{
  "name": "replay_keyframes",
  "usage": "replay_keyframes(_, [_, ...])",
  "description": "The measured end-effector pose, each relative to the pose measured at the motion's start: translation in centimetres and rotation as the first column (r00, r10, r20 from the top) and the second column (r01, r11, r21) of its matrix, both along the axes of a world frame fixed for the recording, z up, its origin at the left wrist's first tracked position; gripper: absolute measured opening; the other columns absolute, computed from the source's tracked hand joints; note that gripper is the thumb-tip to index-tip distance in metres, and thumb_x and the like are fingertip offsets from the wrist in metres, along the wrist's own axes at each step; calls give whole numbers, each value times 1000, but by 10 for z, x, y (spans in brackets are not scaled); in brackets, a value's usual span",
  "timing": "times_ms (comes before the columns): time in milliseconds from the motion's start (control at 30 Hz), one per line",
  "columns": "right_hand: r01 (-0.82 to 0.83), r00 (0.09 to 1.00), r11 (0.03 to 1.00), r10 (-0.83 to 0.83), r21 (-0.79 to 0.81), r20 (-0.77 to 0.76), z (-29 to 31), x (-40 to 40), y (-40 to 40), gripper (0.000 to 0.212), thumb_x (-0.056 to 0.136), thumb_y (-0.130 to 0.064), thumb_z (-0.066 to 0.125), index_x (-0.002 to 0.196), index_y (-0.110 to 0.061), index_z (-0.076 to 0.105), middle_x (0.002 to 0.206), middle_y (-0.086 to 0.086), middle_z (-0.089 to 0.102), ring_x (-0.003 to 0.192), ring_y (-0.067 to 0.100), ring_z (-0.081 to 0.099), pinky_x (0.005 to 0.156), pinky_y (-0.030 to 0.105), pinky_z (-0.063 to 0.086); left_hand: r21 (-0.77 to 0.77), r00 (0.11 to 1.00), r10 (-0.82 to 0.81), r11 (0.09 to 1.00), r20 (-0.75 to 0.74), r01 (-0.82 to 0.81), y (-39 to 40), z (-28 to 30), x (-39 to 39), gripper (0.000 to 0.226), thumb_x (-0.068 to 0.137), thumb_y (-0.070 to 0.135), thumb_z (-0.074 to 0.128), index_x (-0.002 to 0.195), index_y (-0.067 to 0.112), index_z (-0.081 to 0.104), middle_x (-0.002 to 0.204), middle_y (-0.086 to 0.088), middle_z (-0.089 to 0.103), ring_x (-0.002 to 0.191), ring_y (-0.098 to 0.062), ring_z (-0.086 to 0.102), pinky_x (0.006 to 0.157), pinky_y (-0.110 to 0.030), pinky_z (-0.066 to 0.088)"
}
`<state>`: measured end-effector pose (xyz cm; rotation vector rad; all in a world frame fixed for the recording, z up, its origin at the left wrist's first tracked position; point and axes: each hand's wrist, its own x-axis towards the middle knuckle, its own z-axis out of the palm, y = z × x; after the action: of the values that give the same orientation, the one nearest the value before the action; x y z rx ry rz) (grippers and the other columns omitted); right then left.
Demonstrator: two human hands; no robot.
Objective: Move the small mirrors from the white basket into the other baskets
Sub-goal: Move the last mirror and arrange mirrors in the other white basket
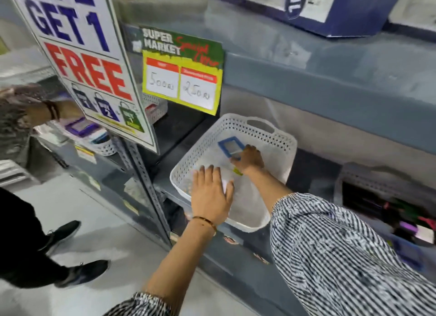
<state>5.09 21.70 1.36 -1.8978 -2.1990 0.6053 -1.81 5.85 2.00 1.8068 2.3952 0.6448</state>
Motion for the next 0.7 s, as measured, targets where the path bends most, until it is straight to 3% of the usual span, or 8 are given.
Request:
replay_keyframes(100, [-45,999,999,45,9,15,-7,1,5,65,87,-45,59,131,2,46,136,22,48,124,35,47,104,40,42,-7,1000,-17,1000,-2,17,-2,0,0,57,95,47,29,135,6,35,143,-15,40,137,-33,27,118,-43,11])
replay_keyframes(233, [-35,999,998,35,55,11,-8,3,7,65,83,-40,64,129,2,46,130,20,54,121,33,49,99,37,43,11,999,-27,1000,22,27,-1,1,3,56,95,46,29,132,6,38,140,-15,43,136,-32,28,117,-43,12])
replay_keyframes(433, [-49,996,989,39,139,79,8,26,-4,62,70,-52,69,108,-5,61,109,12,66,104,29,57,79,33,49,-5,1000,-24,1000,2,24,0,2,3,58,95,47,28,135,6,35,144,-15,40,138,-33,25,118,-43,9])
replay_keyframes(533, [-34,999,961,39,274,-14,24,55,-20,54,66,-47,74,97,-4,66,96,14,70,93,31,63,73,32,51,-2,1000,-10,1000,-26,10,-1,6,8,58,95,45,31,136,3,34,145,-19,38,139,-35,25,118,-44,10])
replay_keyframes(700, [149,975,925,-78,350,-209,57,127,-59,51,69,-42,70,104,-6,62,101,14,69,93,32,63,73,32,52,95,997,-79,993,23,76,-4,21,58,49,95,32,42,131,-2,41,139,-24,44,133,-40,33,115,-49,18])
